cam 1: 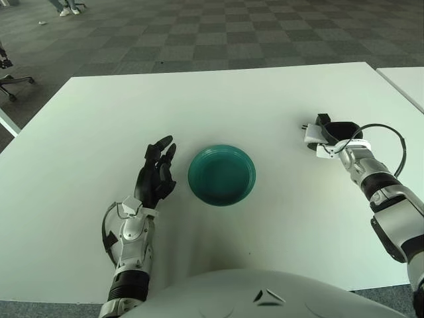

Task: Put the charger into the plate.

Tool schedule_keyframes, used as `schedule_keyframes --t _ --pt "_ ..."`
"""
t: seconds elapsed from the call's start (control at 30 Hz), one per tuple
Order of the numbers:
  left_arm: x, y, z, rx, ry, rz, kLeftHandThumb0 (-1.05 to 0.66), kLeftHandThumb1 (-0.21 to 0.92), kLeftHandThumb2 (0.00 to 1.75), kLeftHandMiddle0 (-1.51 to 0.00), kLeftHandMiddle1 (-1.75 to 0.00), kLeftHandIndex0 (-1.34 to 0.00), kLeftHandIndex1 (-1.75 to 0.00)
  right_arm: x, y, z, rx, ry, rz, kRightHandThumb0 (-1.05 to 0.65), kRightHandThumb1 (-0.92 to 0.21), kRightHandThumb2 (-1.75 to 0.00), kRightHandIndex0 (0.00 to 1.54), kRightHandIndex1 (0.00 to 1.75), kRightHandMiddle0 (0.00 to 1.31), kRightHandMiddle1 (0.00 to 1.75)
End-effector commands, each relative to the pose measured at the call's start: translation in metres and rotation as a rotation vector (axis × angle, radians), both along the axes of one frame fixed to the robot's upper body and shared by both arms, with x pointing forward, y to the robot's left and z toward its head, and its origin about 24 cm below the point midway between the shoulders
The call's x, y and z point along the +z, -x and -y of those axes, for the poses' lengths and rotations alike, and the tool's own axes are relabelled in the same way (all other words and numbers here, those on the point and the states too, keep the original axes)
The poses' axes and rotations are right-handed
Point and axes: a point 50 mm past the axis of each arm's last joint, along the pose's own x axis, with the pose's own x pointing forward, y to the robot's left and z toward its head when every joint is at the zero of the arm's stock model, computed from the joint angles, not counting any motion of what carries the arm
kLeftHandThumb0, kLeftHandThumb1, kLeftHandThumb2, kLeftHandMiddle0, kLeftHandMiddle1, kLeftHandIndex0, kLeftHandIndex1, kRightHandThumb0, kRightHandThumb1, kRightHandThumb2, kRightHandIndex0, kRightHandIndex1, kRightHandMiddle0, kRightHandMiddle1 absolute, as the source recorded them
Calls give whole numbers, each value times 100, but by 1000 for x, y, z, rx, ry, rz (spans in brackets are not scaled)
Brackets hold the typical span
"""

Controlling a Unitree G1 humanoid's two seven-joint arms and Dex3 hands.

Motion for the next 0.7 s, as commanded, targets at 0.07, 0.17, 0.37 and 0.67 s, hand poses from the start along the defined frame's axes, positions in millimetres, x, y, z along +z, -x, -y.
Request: schedule_keyframes --t 0.07,0.17,0.37,0.67 --pt "-34 24 9 39 112 -155 -92 92 83 -36 -3 0 -93 -8 8 4 -14 -85 -9 -43 -73 -80 81 175 35 175" --pt "-34 24 9 40 116 -155 -91 92 82 -36 -3 0 -92 0 5 7 -12 -113 38 -40 -69 -84 82 175 35 175" --pt "-34 25 8 39 122 -158 -93 92 81 -36 -3 0 -93 34 -4 12 38 -139 194 -39 -65 -88 85 175 37 175" --pt "-34 26 7 35 120 -157 -94 92 81 -36 -2 0 -93 76 -8 1 120 -191 408 -40 -63 -91 87 175 38 175"
